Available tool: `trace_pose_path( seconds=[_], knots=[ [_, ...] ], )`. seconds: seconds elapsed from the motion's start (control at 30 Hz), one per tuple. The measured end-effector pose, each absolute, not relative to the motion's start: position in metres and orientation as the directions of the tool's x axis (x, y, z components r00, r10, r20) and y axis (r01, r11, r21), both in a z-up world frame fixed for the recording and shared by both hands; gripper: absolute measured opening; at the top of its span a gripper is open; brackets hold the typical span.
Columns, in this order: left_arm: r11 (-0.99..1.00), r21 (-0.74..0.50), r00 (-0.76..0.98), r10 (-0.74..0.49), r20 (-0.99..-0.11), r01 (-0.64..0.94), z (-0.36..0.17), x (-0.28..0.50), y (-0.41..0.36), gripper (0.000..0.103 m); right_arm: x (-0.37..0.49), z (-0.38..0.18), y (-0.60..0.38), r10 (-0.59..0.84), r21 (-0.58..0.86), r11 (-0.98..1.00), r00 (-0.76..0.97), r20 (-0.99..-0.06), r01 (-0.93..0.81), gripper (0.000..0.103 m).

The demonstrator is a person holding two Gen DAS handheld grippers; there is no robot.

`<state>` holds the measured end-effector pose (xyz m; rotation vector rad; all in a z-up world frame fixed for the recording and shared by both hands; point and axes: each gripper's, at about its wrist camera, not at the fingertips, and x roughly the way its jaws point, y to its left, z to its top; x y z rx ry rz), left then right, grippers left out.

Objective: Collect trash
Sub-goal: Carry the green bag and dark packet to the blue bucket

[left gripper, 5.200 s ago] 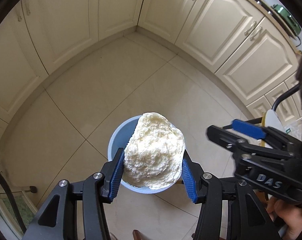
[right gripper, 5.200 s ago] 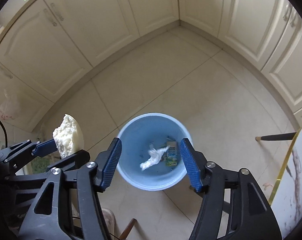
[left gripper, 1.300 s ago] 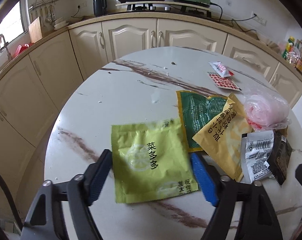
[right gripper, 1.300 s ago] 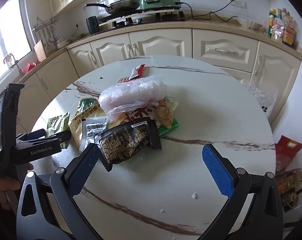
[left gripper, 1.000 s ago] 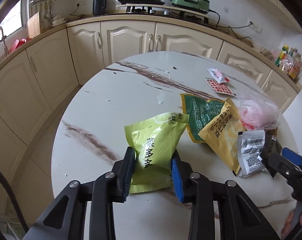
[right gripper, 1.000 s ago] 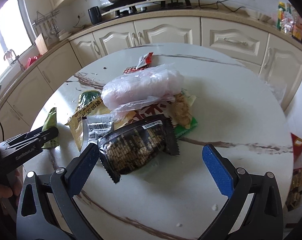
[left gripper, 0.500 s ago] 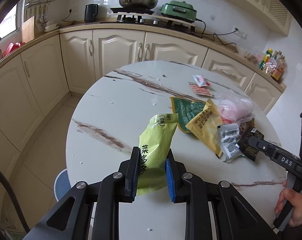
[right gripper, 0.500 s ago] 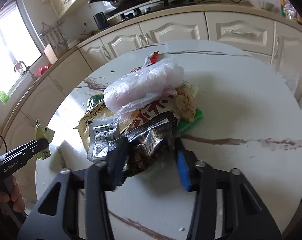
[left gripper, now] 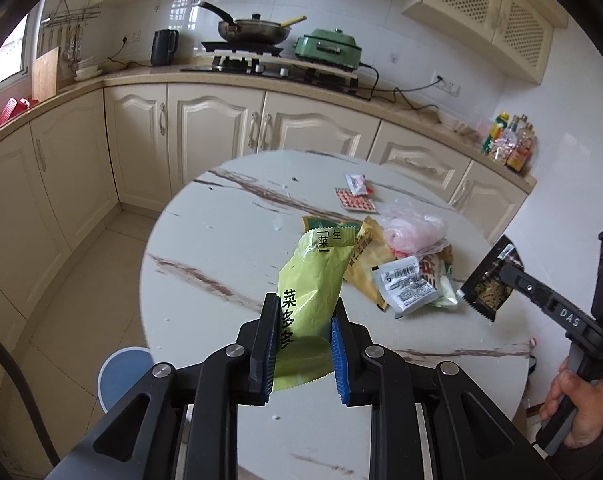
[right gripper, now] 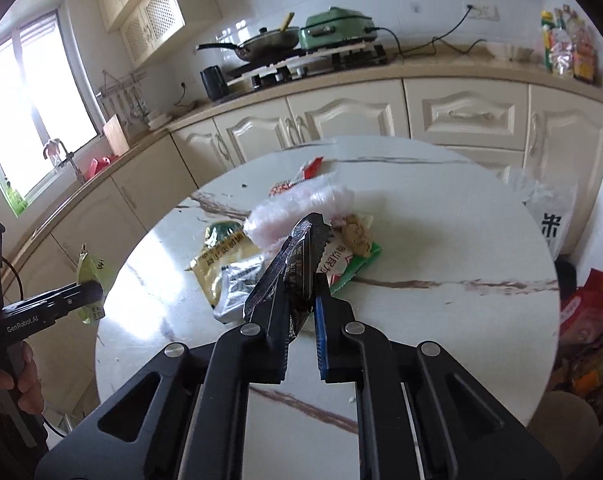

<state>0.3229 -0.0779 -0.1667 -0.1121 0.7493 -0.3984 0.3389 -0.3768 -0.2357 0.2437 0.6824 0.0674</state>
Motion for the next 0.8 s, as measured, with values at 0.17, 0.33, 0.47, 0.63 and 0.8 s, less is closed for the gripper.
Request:
trace_pose_path(
  seconds=[0.17, 0.33, 0.47, 0.63, 0.8],
  knots=[
    [0.924, -0.249, 0.702, -0.383, -0.6, 0.291, -0.149, 0.301, -0.044, 0.02, 0.324, -0.193, -0.354, 0.155, 0.218, 0.975, 0.822, -0.547, -0.038, 0.011],
    [0.939, -0.245, 0.747, -0.341, -0.571, 0.242, -0.138, 0.271, 0.005, 0.02, 0.328, -0.162, -0.286, 0.256, 0.192, 0.964, 0.83, -0.495, -0.183, 0.011],
    [0.957, -0.243, 0.772, -0.274, -0.574, 0.159, -0.142, 0.25, 0.058, 0.02, 0.347, -0.159, -0.209, 0.369, 0.179, 0.929, 0.786, -0.497, -0.323, 0.011],
    [0.965, -0.256, 0.77, -0.199, -0.607, 0.048, -0.163, 0.237, 0.116, 0.02, 0.369, -0.181, -0.103, 0.483, 0.167, 0.864, 0.692, -0.536, -0.474, 0.012],
    [0.958, -0.281, 0.696, -0.16, -0.7, -0.063, -0.216, 0.252, 0.171, 0.02, 0.398, -0.236, -0.009, 0.51, 0.134, 0.815, 0.588, -0.627, -0.564, 0.012]
  ],
)
